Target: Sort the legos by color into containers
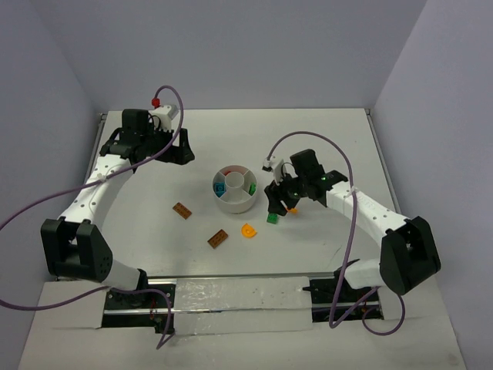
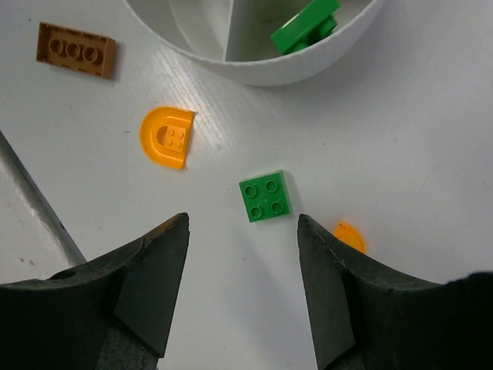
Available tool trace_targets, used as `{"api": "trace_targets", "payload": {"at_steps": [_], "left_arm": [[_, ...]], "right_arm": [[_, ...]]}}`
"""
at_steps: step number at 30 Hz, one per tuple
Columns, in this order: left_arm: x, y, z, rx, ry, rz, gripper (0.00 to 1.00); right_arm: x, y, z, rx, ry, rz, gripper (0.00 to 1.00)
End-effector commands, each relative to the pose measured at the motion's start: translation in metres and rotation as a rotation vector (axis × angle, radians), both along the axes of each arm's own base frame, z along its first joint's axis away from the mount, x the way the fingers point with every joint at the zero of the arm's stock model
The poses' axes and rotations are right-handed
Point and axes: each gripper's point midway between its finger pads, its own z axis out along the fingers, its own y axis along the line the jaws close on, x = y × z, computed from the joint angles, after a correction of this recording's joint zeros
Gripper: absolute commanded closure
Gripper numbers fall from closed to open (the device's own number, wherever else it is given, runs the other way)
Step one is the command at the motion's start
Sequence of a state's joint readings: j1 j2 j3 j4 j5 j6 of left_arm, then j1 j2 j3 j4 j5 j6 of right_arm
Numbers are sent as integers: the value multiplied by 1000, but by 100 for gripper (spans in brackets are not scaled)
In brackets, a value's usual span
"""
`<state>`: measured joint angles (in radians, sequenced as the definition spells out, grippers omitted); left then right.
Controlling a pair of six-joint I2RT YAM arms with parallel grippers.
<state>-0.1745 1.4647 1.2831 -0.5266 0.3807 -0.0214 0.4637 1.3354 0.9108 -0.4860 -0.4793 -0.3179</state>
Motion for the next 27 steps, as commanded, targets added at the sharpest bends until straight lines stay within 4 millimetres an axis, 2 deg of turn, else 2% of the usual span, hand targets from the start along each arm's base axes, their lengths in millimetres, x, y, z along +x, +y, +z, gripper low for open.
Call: {"api": "trace_targets", "payload": {"at_steps": [1, 13, 21, 27], "left_arm": [[4, -4, 30, -28, -86, -27, 1], [7, -1, 26, -15, -70, -10, 1], [8, 2, 24, 0, -64, 3, 1], [9, 4, 22, 7, -57, 11, 1]], "right_arm": [[-2, 11, -11, 22, -66, 110, 35], [6, 8, -63, -162, -39, 78, 34], [10, 5, -79, -213, -41, 76, 35], [5, -2, -90, -245, -36, 81, 41]]}}
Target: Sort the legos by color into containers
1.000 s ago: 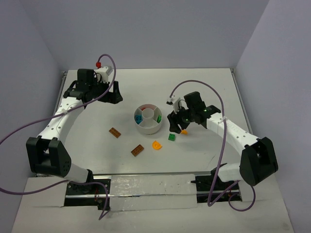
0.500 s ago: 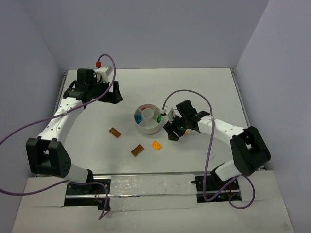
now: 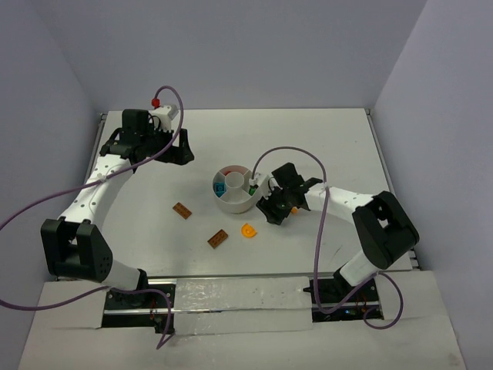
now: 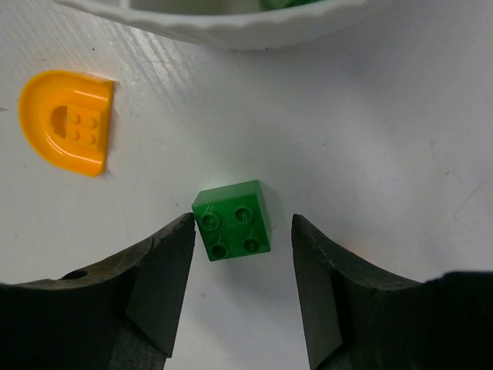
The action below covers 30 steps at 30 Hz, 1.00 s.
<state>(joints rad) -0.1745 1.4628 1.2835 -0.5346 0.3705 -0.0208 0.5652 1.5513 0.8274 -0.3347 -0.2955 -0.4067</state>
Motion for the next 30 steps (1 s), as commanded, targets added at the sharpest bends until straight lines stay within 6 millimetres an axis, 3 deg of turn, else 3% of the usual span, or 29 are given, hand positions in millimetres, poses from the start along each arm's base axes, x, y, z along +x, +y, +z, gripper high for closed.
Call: {"api": "trace_targets", "payload": {"at_steps": [1, 9, 13, 19, 23, 27, 30], "left_arm": [[10, 2, 21, 1, -61, 4, 1], [11, 3, 18, 3, -63, 8, 1], [11, 5, 18, 29, -81, -12, 1], [9, 5, 19, 35, -88, -18, 1], [8, 6, 20, 35, -91, -21, 1], [10, 4, 21, 33, -93, -22, 1], [11, 4, 22, 30, -96, -22, 1]], "right_arm": [[3, -2, -4, -16, -40, 17, 42], [-5, -10, -3, -31, -76, 41, 54], [-6, -9, 12, -5, -106, 55, 65], [-5, 5, 74, 146, -188, 81, 71], [20, 13, 130, 247, -264, 45, 71], [48, 24, 157, 262, -299, 36, 71], [66, 32, 160, 259, -291, 36, 71]]}}
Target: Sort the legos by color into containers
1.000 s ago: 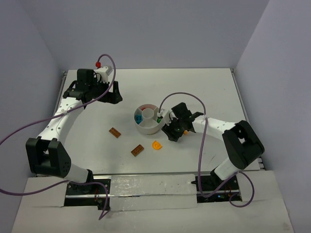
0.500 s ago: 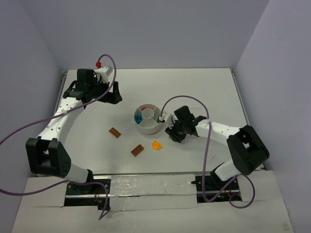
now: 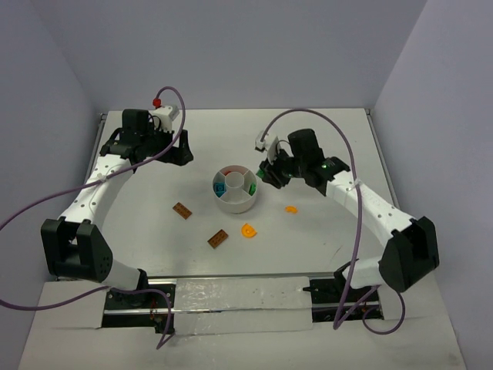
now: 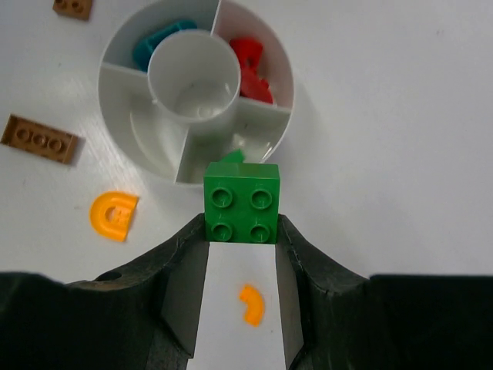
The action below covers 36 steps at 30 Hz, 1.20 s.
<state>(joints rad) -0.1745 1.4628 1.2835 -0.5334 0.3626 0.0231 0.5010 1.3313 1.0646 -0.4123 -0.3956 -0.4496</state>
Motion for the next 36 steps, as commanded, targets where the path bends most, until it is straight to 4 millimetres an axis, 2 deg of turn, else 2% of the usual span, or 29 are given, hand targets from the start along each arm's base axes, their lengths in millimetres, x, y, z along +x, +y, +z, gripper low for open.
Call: {"api": "trace_targets", "payload": {"at_steps": [1, 7, 11, 13, 18, 25, 36], "left_arm": [[9, 1, 23, -3, -73, -1, 1], [7, 4, 24, 0, -76, 13, 1], [5, 5, 23, -3, -72, 24, 1], [5, 5, 21, -4, -69, 29, 1], [5, 5, 22, -7, -68, 32, 1], [8, 6, 22, -1, -66, 40, 1], [10, 6, 22, -1, -65, 40, 1]], "right_arm": [[21, 14, 7, 12, 22, 12, 71], [38, 22, 6, -30, 33, 53, 71], [39, 23, -6, -84, 60, 108, 70], [41, 24, -3, -89, 54, 119, 70], [38, 27, -11, -118, 74, 151, 69], [33, 26, -32, -178, 119, 177, 68], [27, 33, -40, -208, 143, 210, 64]]}}
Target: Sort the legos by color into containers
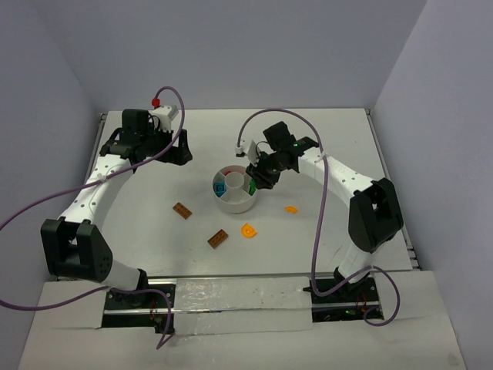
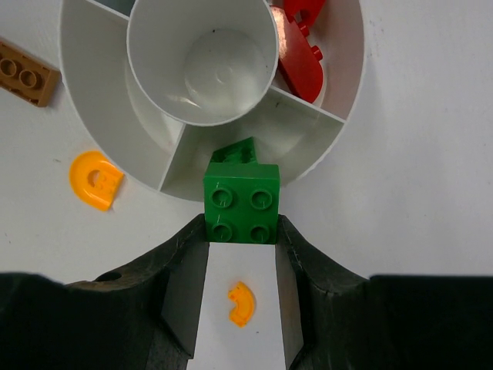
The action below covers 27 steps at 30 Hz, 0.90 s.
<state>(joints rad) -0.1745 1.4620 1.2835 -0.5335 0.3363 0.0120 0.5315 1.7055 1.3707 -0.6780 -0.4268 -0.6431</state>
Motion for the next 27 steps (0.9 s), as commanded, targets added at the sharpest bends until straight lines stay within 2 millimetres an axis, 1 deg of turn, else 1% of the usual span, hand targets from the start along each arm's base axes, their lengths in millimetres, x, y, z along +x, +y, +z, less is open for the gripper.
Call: {"api": "trace_targets", "payload": {"at_steps": [1, 5, 11, 13, 15, 16, 18, 20, 22, 27], "left_arm": [[9, 2, 23, -9, -66, 12, 1], [9, 2, 22, -9, -64, 12, 1], [10, 2, 22, -8, -65, 14, 1], [10, 2, 22, -7, -63, 15, 1], [10, 2, 21, -7, -62, 15, 1], [10, 2, 21, -7, -62, 15, 1], [11, 2, 21, -7, -61, 14, 1], [11, 2, 21, -7, -60, 14, 1], [11, 2, 21, -5, -57, 15, 1], [10, 3, 25, -6, -76, 15, 1]], "right_arm": [[6, 10, 14, 7, -36, 28, 63], [6, 13, 12, 3, -30, 34, 62], [9, 15, 11, -7, -21, 25, 55], [11, 16, 12, -5, -19, 18, 50], [14, 18, 13, -5, -21, 5, 39], [14, 18, 11, -8, -17, 2, 39], [17, 18, 14, -6, -21, -12, 31], [17, 19, 20, 7, -29, -19, 26], [16, 20, 24, 21, -28, -23, 25], [12, 24, 53, 96, -49, -44, 24]]}}
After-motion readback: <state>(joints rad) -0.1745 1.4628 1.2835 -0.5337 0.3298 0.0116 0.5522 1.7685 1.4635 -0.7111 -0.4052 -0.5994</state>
